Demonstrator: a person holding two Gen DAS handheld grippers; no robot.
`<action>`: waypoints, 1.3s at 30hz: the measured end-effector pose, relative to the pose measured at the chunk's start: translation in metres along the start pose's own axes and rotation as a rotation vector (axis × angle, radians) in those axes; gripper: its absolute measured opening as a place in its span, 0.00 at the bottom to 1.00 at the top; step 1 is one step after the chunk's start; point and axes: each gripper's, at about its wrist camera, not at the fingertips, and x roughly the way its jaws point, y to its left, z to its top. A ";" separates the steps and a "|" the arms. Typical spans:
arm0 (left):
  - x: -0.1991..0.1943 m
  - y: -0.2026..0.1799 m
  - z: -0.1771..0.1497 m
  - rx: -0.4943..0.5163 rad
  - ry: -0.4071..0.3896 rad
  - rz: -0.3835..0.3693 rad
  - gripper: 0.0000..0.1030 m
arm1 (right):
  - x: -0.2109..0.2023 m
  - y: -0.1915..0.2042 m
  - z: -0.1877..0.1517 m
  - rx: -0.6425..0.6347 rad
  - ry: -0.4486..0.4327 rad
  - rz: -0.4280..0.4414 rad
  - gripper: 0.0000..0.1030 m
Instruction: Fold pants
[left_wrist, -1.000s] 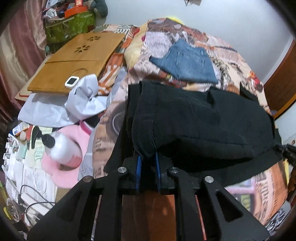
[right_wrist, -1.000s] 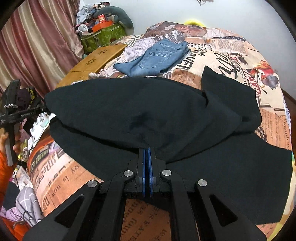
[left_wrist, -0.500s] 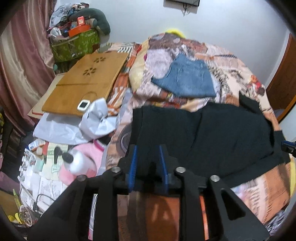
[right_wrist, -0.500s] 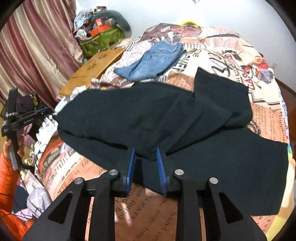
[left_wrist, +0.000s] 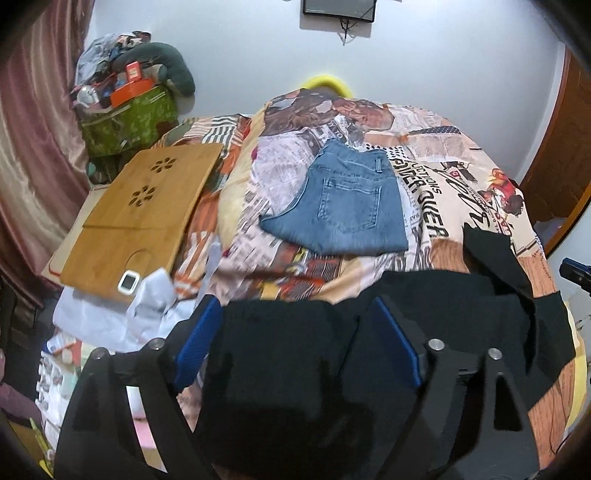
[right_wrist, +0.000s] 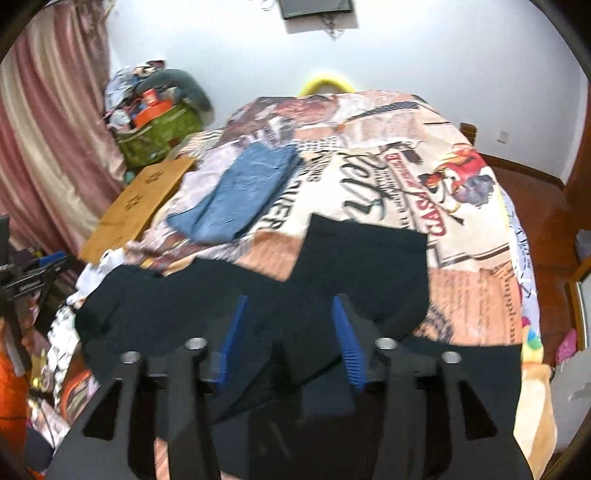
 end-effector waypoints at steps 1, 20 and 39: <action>0.006 -0.004 0.005 0.008 0.003 0.004 0.83 | 0.006 -0.004 0.004 0.005 0.003 -0.007 0.51; 0.106 -0.061 0.039 0.086 0.121 -0.001 0.86 | 0.166 -0.024 0.065 -0.015 0.230 0.002 0.51; 0.095 -0.081 0.034 0.126 0.113 -0.019 0.86 | 0.179 -0.023 0.066 -0.018 0.213 -0.025 0.08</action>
